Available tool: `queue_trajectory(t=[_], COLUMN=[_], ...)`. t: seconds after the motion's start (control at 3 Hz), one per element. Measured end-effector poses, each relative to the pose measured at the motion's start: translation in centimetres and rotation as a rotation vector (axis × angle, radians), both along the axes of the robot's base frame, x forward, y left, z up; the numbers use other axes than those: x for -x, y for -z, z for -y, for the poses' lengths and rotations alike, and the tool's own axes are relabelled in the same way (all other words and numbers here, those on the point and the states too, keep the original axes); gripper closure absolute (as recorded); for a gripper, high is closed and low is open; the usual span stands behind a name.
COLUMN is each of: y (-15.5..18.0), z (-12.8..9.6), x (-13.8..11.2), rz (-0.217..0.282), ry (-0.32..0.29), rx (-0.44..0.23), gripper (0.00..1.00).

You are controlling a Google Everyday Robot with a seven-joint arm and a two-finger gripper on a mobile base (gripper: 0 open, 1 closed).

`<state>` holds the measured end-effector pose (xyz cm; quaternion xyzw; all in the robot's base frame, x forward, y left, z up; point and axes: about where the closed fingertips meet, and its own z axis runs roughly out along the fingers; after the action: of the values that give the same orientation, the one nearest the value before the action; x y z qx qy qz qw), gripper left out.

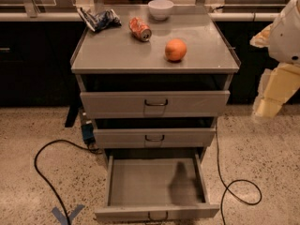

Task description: Place orange into bottom drawer

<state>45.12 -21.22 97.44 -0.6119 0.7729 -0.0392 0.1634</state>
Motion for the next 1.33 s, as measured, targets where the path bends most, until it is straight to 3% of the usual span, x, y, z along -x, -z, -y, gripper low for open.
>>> queue_trajectory(t=[0.67,1.33], y=[0.8,0.5], z=[-1.7,-2.3], x=[-6.9,-15.3], rz=[0.045,0.144], ry=[-0.095,-0.118], rx=[0.021,0.037], gripper=[0.0,0.0])
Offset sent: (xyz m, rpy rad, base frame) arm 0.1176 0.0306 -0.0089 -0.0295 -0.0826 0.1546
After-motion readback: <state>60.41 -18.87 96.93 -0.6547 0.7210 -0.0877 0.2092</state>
